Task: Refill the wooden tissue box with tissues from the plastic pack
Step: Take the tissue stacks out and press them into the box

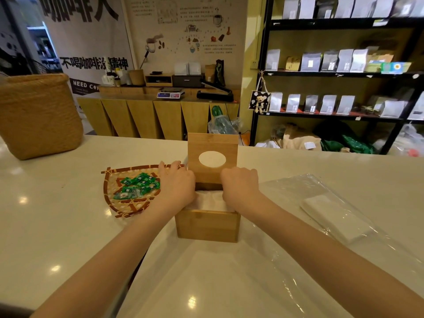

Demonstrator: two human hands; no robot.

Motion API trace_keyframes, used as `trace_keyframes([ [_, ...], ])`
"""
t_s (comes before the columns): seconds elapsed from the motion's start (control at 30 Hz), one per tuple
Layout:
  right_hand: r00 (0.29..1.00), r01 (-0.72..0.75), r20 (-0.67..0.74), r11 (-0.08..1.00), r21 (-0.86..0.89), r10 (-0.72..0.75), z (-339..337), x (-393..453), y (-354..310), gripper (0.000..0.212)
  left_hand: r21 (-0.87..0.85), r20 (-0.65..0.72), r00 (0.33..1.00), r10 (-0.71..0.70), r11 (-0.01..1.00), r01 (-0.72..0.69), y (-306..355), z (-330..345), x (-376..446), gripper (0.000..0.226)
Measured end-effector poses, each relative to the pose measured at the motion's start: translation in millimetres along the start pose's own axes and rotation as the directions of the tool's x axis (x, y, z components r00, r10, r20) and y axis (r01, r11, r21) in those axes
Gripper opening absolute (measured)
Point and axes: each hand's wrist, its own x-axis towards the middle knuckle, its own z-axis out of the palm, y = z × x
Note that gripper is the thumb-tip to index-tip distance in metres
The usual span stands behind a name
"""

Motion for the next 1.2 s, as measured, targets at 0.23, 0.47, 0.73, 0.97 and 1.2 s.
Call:
trace_keyframes([
  [0.23, 1.000, -0.023, -0.010, 0.988, 0.152, 0.025, 8, -6, 6, 0.014, 0.010, -0.011, 1.000, 0.011, 1.000, -0.011, -5, -5, -7, 0.025],
  [0.47, 0.998, 0.023, -0.066, 0.999, 0.049, -0.020, -1, -13, 13, 0.015, -0.013, 0.087, 0.994, 0.068, 0.998, -0.067, -9, -9, -13, 0.031],
  [0.73, 0.886, 0.023, 0.462, 1.000, 0.017, -0.029, -13, 2, 4, 0.037, 0.027, 0.310, 0.949, 0.053, 0.998, -0.065, -10, -9, -1, 0.037],
  [0.97, 0.873, 0.079, 0.487, 0.989, -0.126, -0.008, -3, 8, -2, 0.030, 0.223, 0.309, 0.951, -0.006, 0.973, -0.067, -2, 1, 7, 0.044],
  [1.2, 0.882, 0.100, 0.468, 0.993, -0.063, -0.060, -6, 7, 0, 0.026, 0.221, 0.320, 0.947, -0.014, 0.973, -0.061, -1, 0, 6, 0.044],
])
